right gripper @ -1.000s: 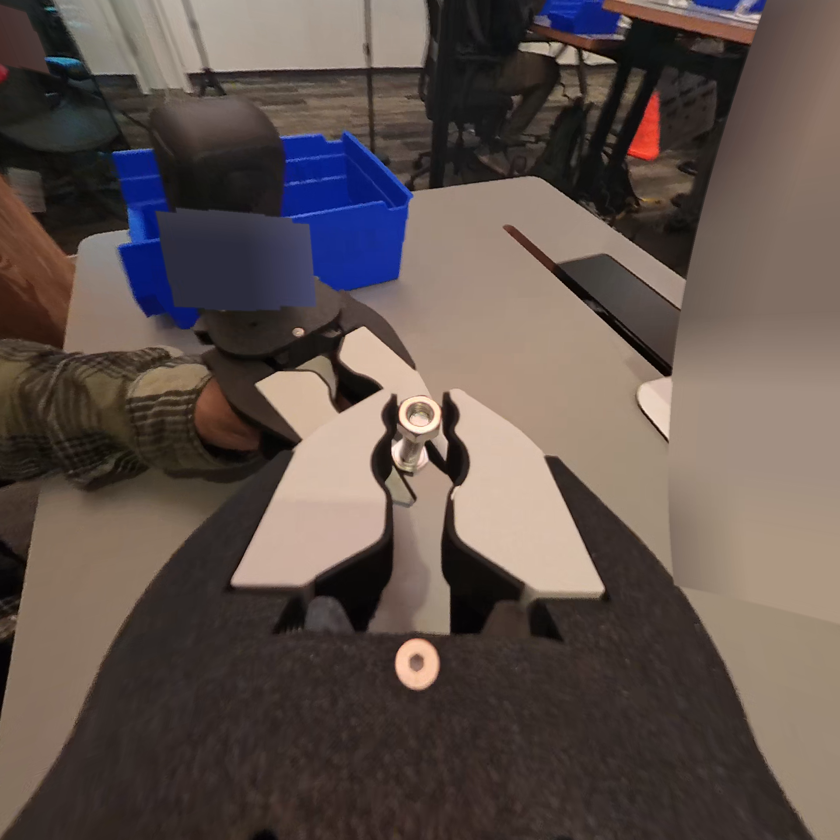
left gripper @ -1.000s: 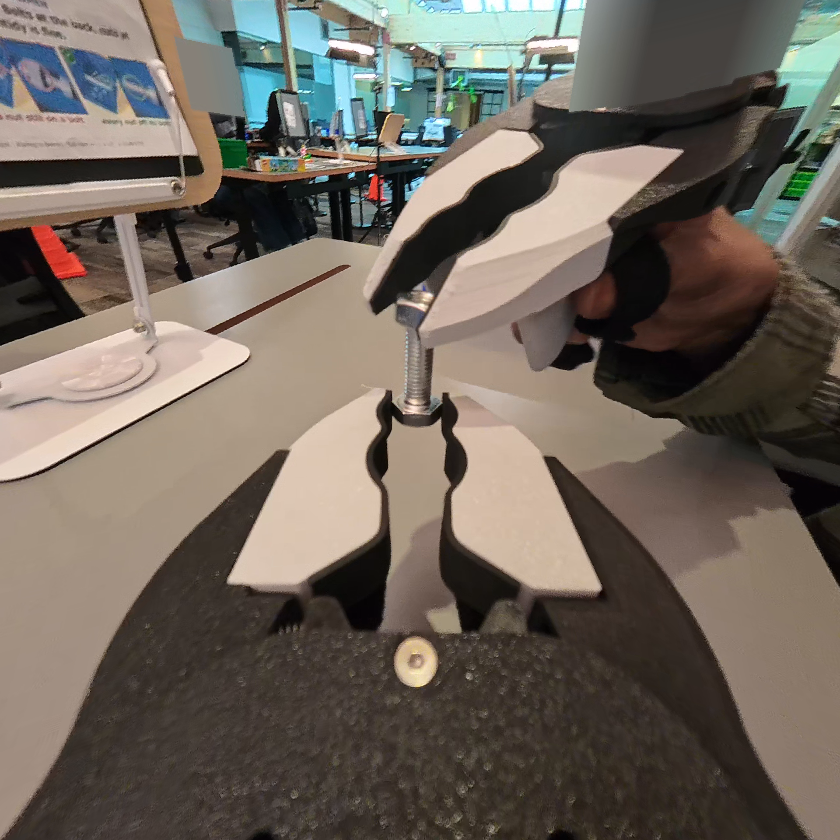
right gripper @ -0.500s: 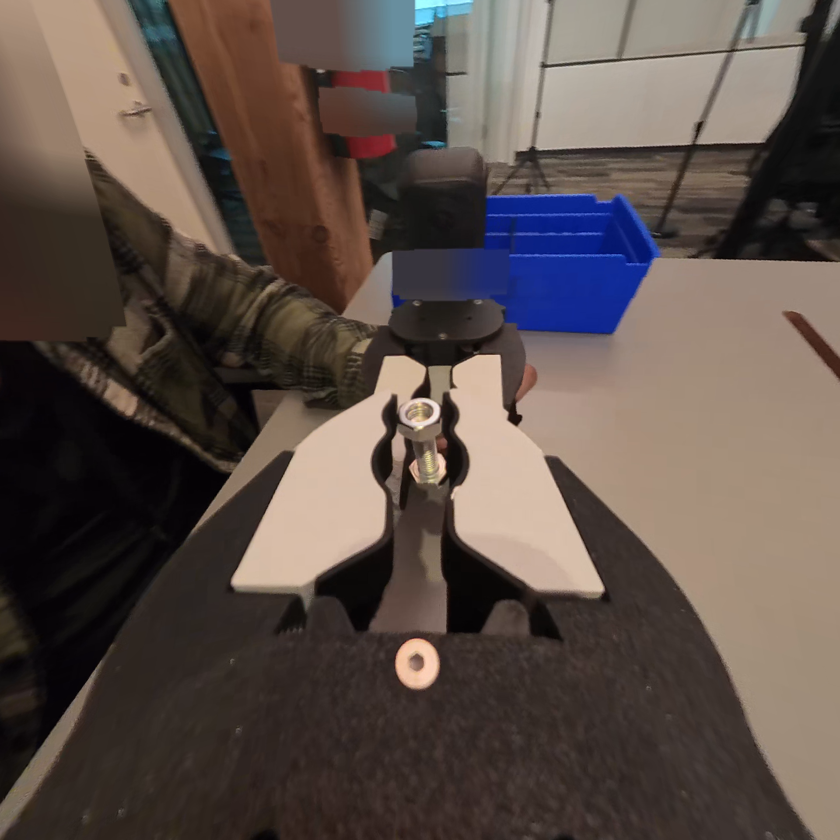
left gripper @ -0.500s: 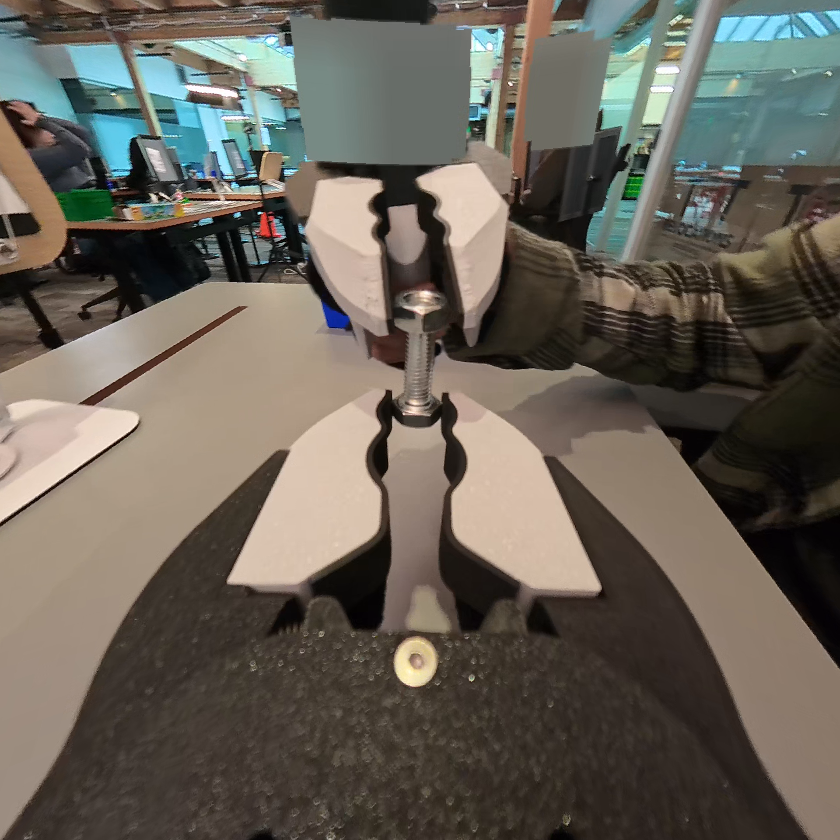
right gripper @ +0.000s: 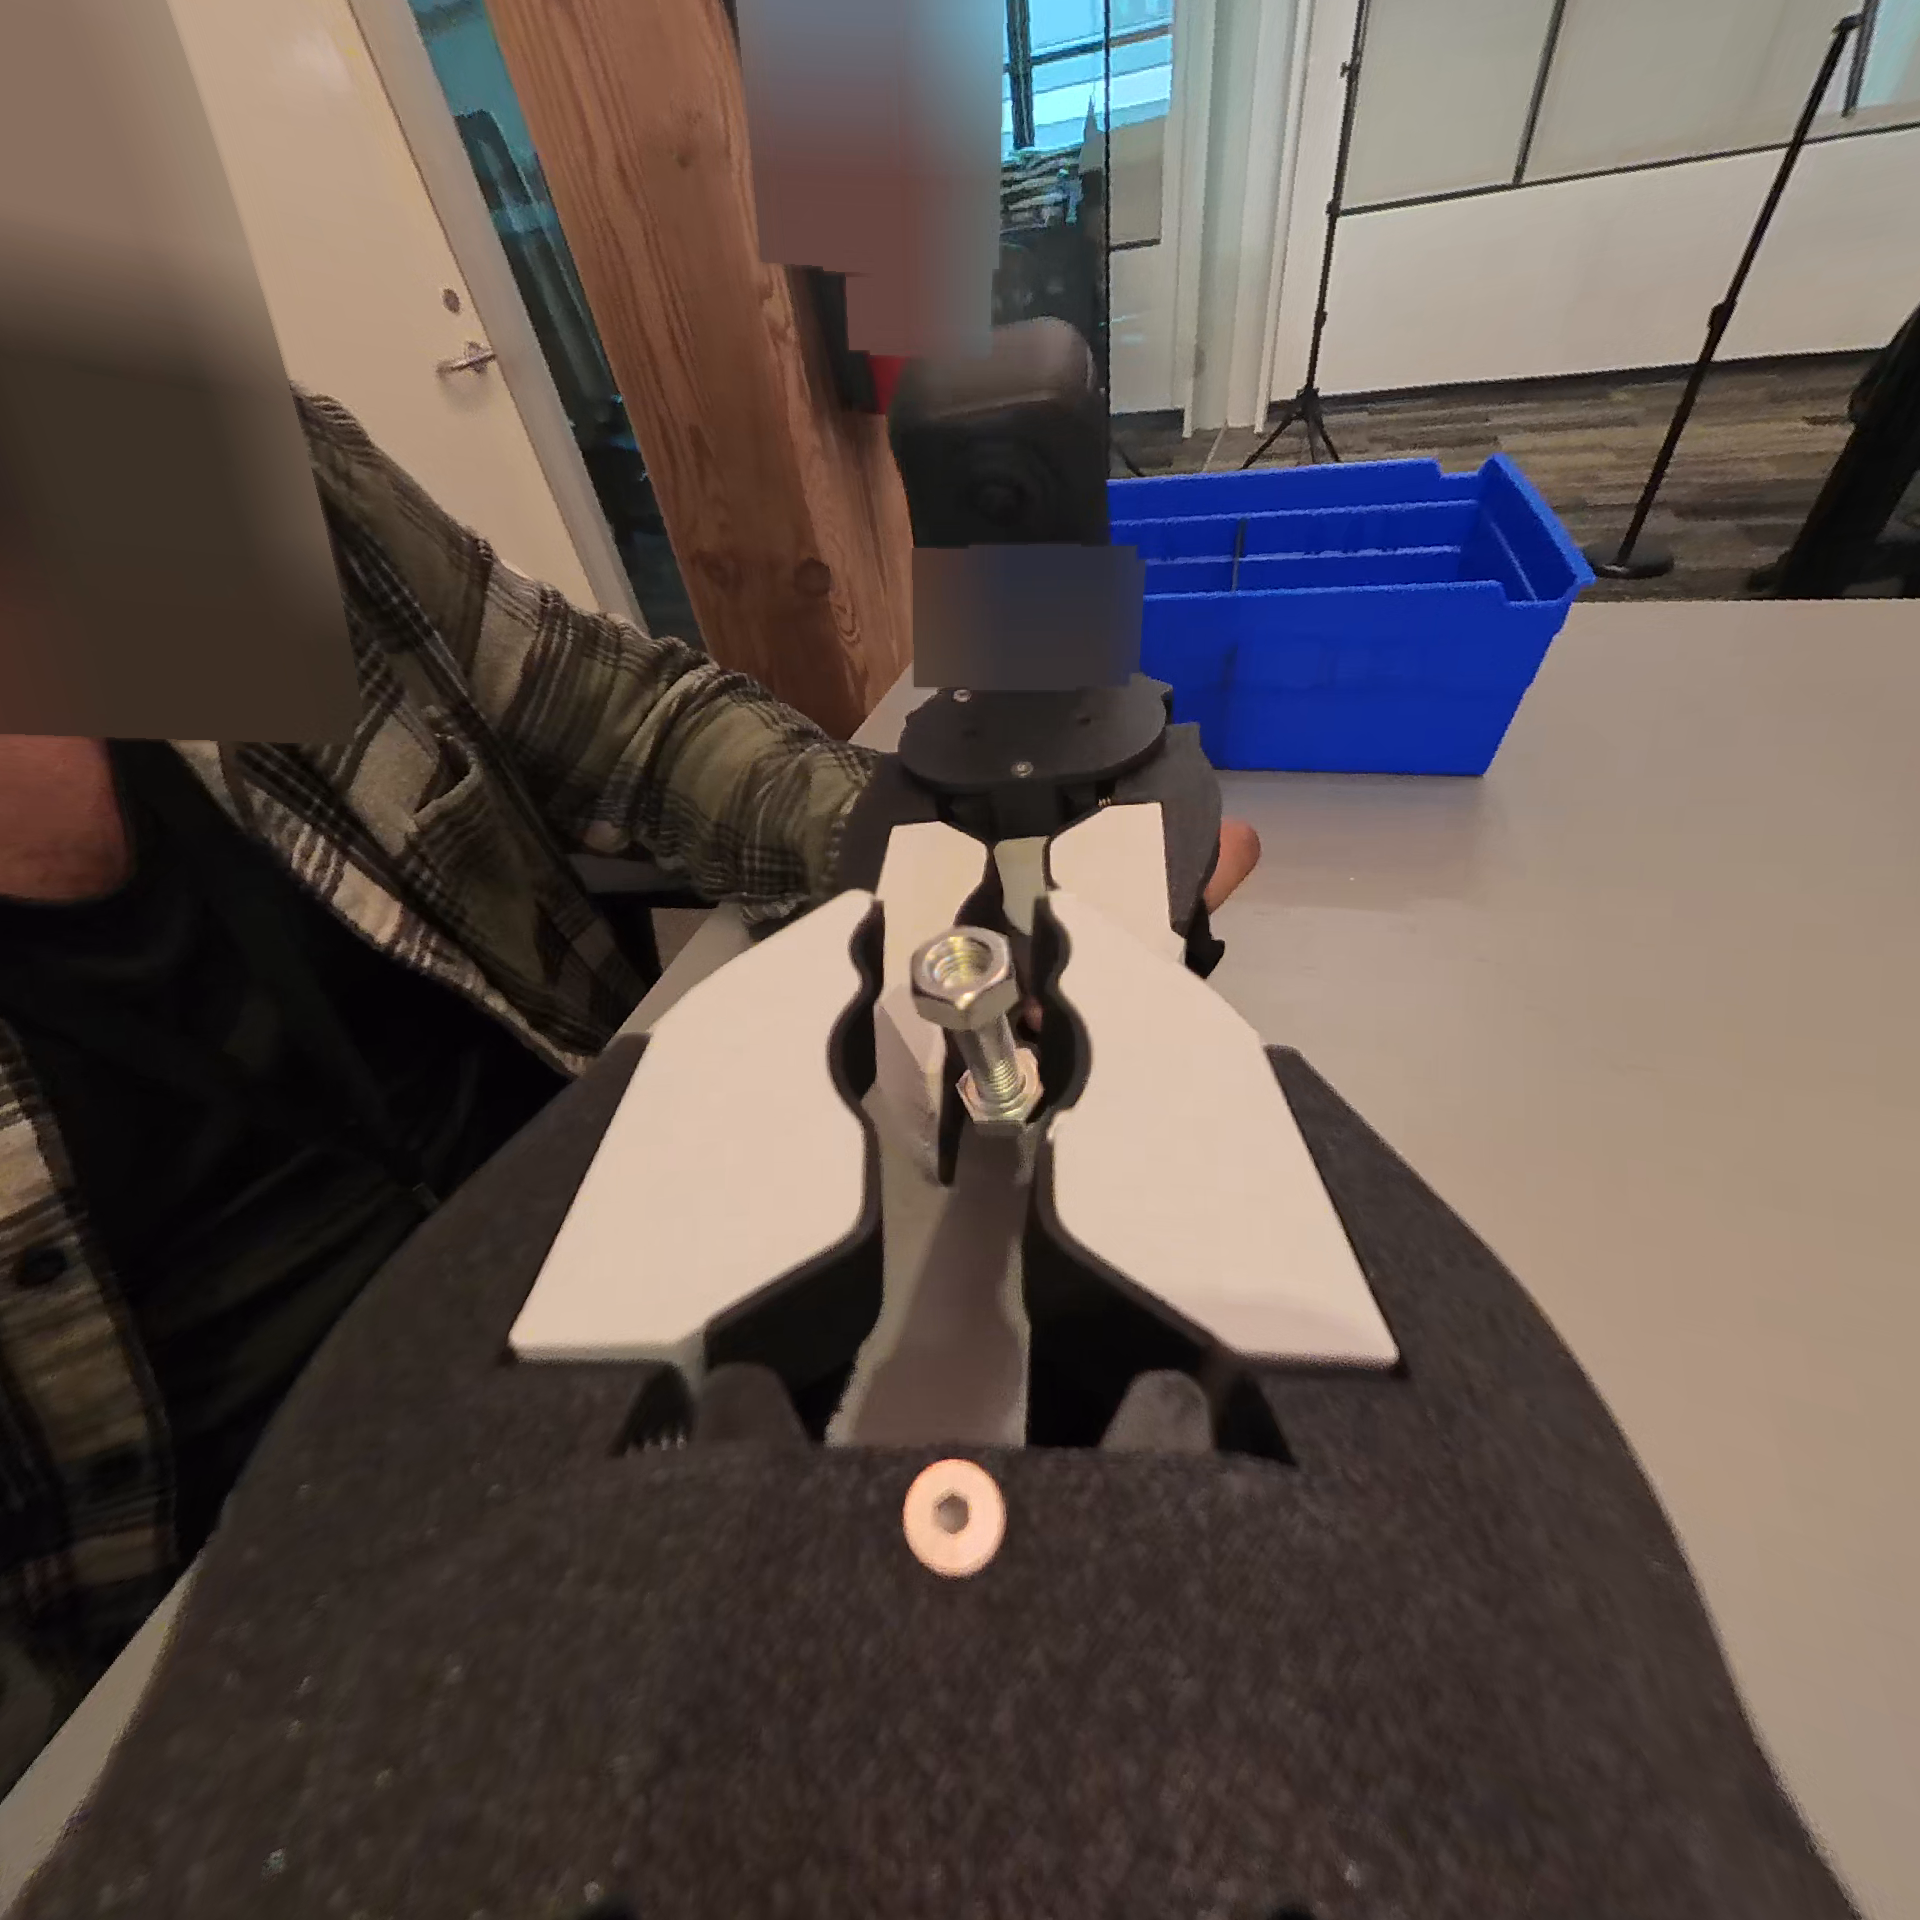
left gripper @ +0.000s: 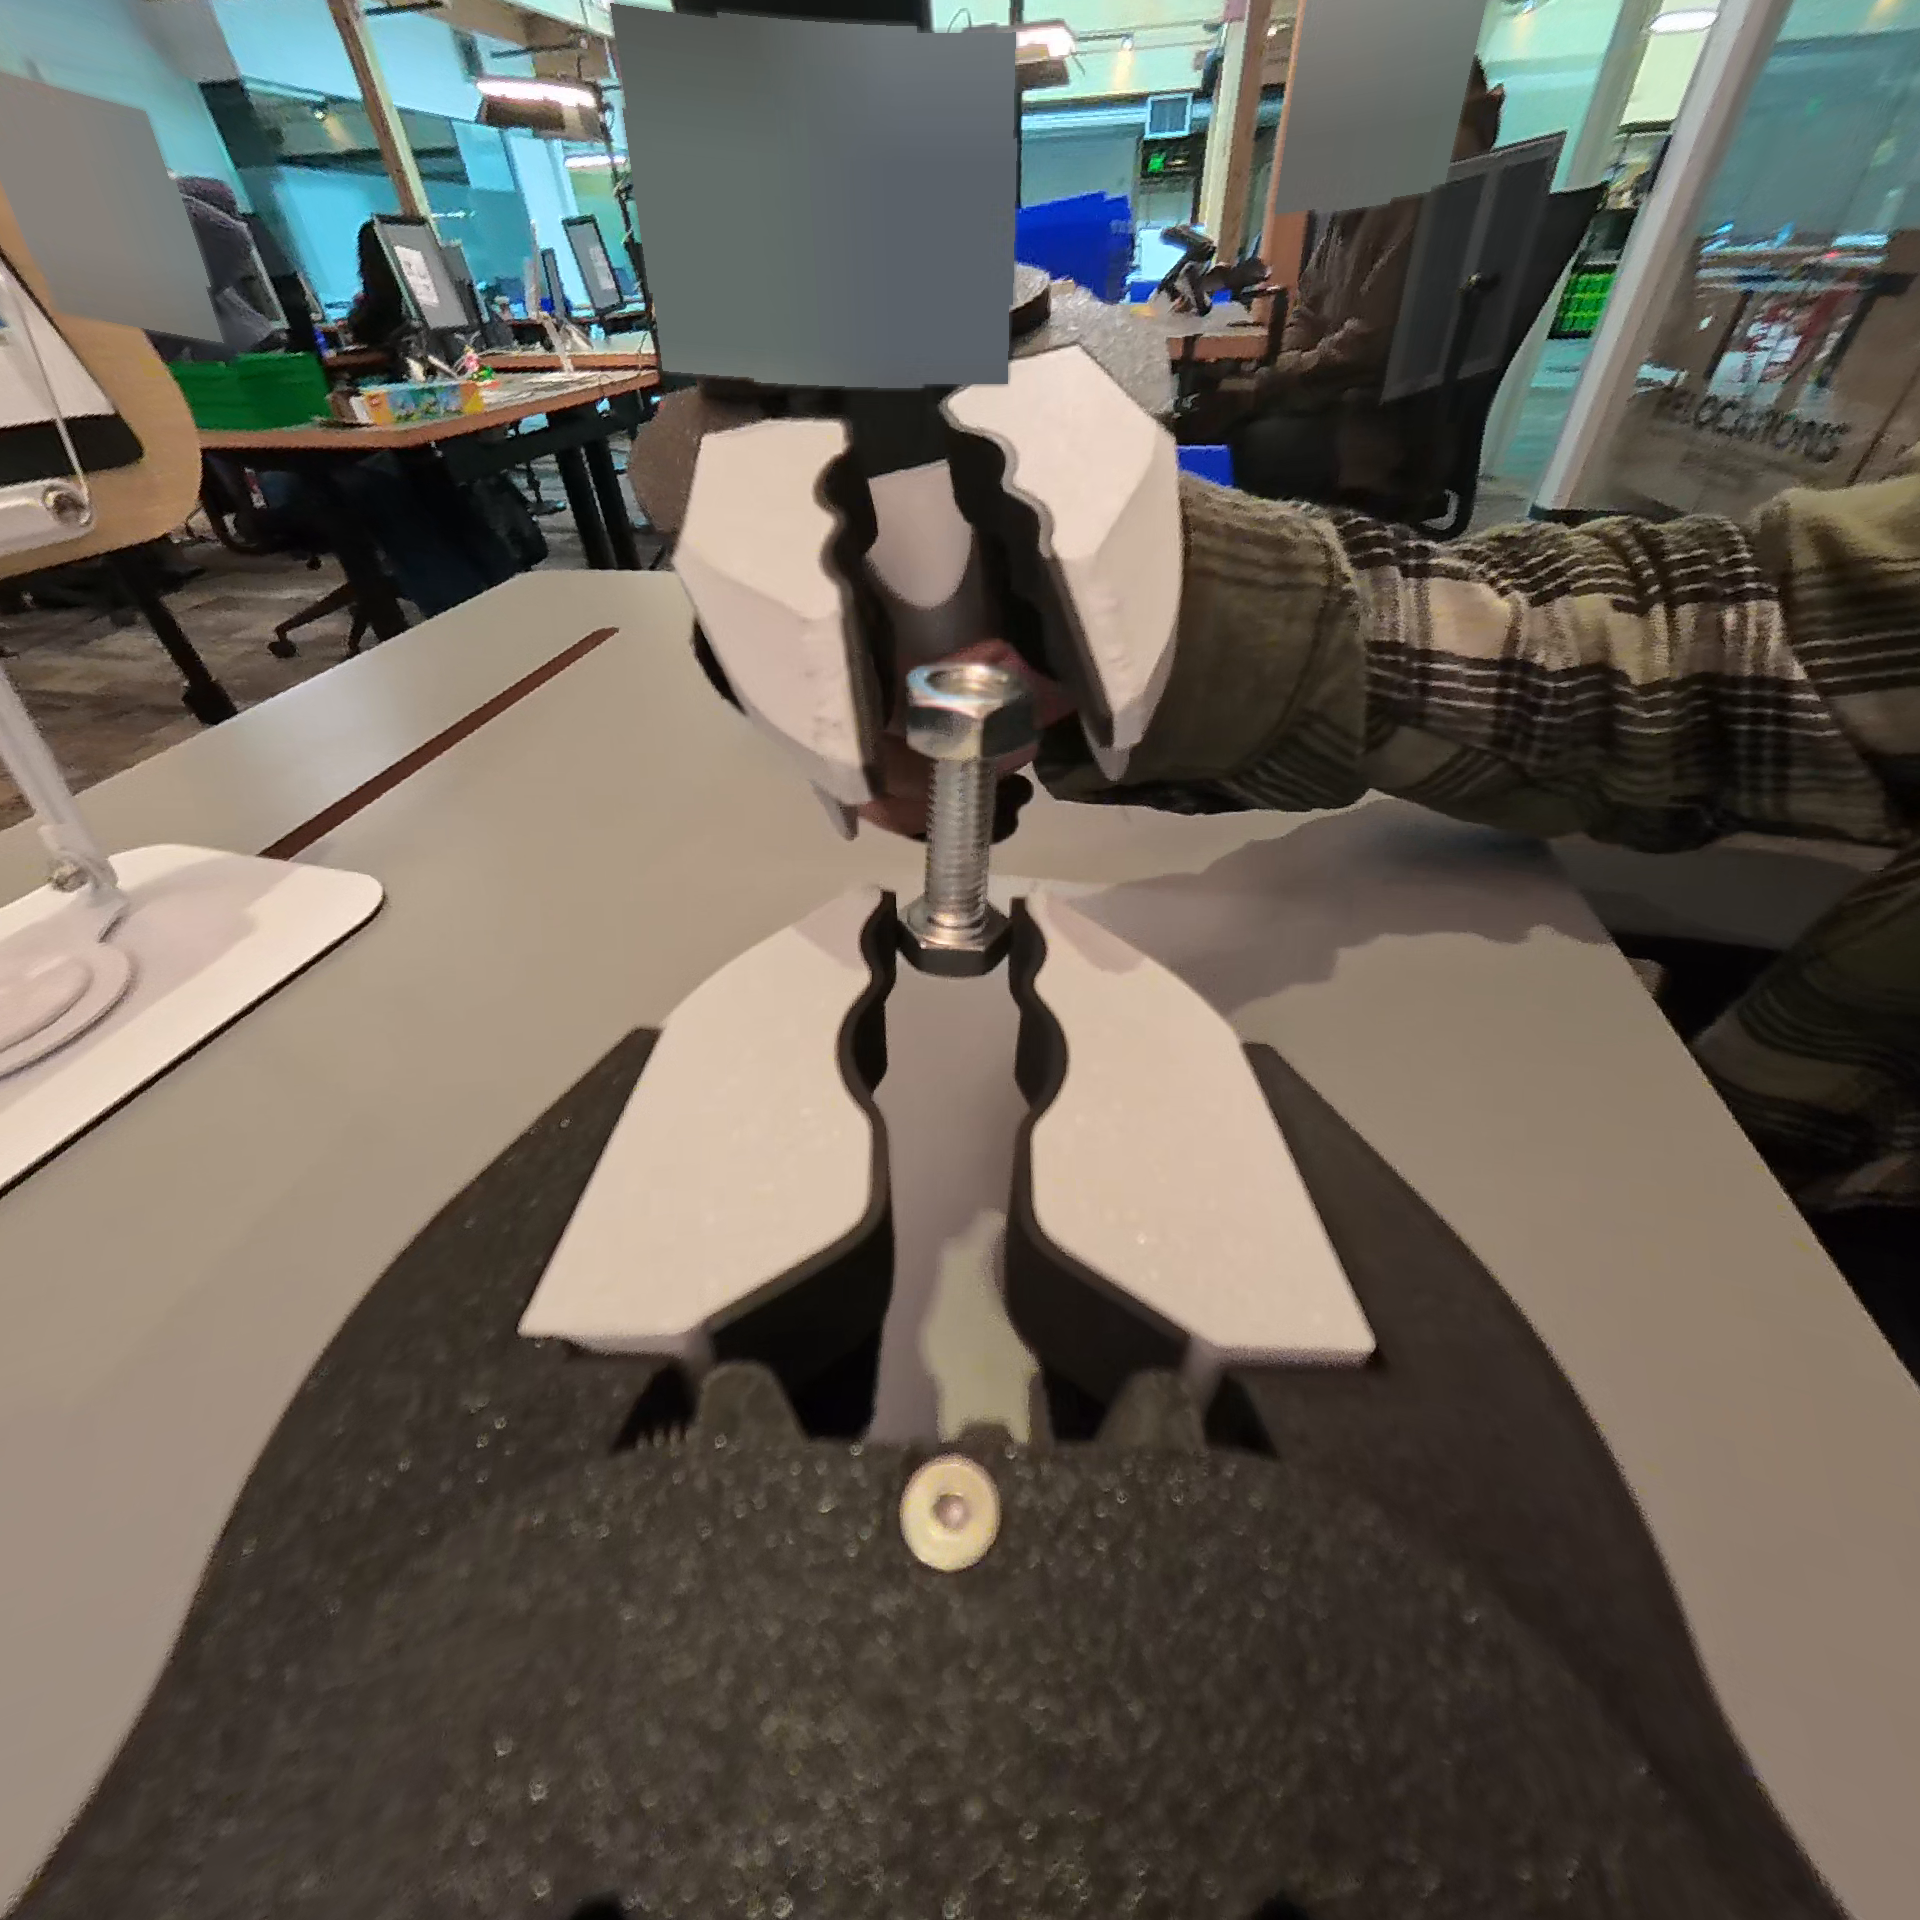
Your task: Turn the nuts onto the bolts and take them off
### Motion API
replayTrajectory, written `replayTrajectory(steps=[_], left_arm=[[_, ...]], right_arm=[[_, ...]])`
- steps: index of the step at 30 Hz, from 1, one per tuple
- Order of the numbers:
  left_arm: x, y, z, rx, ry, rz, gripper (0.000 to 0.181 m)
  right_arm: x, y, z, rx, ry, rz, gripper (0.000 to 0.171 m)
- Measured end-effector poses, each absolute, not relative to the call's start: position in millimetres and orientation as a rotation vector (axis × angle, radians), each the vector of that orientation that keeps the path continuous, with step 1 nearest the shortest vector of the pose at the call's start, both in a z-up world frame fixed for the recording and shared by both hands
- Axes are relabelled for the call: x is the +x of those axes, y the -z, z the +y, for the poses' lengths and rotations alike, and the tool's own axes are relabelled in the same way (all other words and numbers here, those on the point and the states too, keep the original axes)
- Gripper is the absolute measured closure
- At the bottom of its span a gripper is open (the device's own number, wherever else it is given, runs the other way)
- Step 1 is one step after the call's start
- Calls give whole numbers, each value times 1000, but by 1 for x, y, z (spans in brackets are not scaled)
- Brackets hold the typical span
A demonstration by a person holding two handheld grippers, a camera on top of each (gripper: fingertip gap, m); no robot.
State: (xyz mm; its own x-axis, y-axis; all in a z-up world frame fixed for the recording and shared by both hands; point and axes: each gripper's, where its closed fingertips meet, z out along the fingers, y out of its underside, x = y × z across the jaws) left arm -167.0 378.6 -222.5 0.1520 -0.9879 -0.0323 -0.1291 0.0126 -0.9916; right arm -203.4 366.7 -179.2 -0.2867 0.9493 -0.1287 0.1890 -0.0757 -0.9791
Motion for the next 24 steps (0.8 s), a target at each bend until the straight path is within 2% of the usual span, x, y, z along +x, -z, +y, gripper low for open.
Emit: replayTrajectory(steps=[6, 10, 13, 18, 23, 24], left_arm=[[-172, 226, 393, -1417, 936, 1129, 161], [-183, 228, 411, -1493, 857, 1024, 161], [-187, 232, 419, -1543, 844, 968, 161], [-186, 234, 418, -1557, 847, 958, 161], [-183, 232, 413, -1543, 860, 983, 161], [-182, 232, 412, -1538, 865, 988, 161]], right_arm=[[-202, 173, 389, -1362, -1243, -1335, 115], [-184, 169, 423, -1514, -873, -863, 108], [-186, 176, 417, -1565, -768, -696, 103], [-200, 189, 421, -1629, -655, -630, 105], [-214, 194, 423, -1643, -676, -673, 127], [-216, 194, 421, -1635, -676, -703, 138]])
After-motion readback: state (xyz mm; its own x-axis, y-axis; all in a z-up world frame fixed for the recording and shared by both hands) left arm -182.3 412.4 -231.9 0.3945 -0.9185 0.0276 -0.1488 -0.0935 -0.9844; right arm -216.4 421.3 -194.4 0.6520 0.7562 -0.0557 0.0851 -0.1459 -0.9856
